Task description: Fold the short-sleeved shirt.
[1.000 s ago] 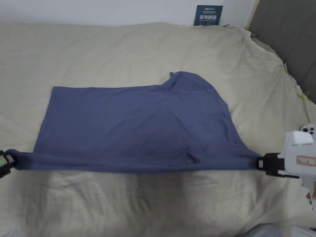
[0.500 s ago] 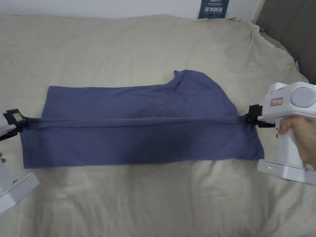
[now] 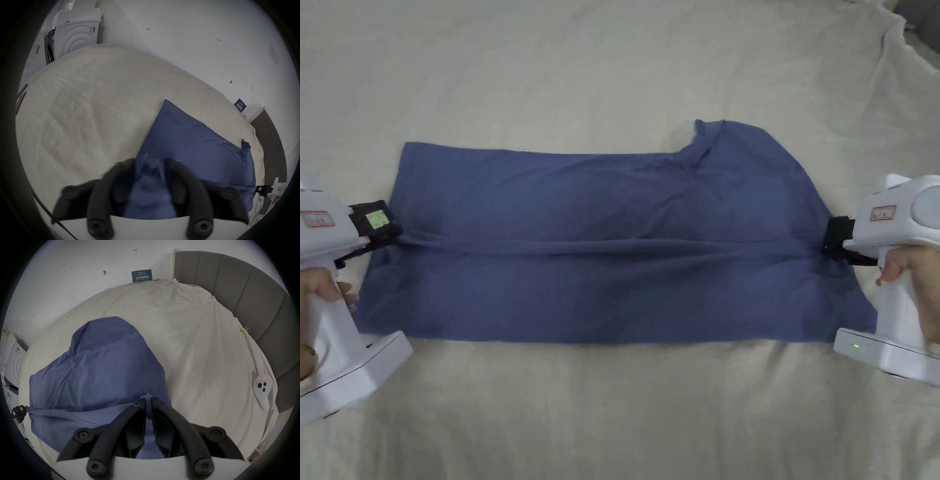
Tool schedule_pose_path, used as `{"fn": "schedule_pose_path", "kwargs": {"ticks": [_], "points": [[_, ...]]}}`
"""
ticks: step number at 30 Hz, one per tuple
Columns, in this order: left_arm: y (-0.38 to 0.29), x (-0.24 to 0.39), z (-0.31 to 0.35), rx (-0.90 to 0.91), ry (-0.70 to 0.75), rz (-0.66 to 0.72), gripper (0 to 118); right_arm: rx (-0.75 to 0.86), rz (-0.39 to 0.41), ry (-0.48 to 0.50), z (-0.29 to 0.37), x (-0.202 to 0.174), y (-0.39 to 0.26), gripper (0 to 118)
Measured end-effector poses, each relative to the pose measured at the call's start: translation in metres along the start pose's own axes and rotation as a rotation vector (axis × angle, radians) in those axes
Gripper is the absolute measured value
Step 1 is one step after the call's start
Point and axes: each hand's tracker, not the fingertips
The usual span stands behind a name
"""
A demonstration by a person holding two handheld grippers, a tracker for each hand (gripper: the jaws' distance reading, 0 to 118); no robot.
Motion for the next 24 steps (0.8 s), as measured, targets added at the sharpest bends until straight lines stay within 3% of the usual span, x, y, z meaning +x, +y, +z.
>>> {"fn": "schedule_pose_path", "kwargs": {"ticks": [1,2,3,5,11,17,22,24], "points": [[0.000,0.000,0.003,0.017,0.011,-0.003,97,0.014,0.002,-0.003,0.003,-0.002,-0.001,59],[0.000,0.000,0.008,0.038,0.032,-0.014,108,0.023,0.016,-0.006,0.007,-0.002,0.000,95],[0.001,0.000,0.014,0.067,0.055,-0.031,111,0.026,0.033,-0.006,0.010,-0.002,0.001,106],[-0.001,0.000,0.034,0.155,0.067,-0.105,111,0.098,0.069,-0.001,0.029,-0.001,-0.002,108],[-0.022,0.014,0.105,0.389,0.114,-0.414,111,0.358,0.049,0.033,0.113,0.012,-0.026,107],[-0.071,0.017,0.164,0.477,-0.004,-0.455,105,0.595,0.149,0.075,0.193,0.009,-0.090,111],[-0.107,0.010,0.197,0.514,-0.058,-0.457,72,0.664,0.192,0.104,0.228,0.005,-0.140,114],[-0.116,0.005,0.205,0.518,-0.085,-0.443,48,0.688,0.192,0.102,0.235,0.005,-0.156,111]]}}
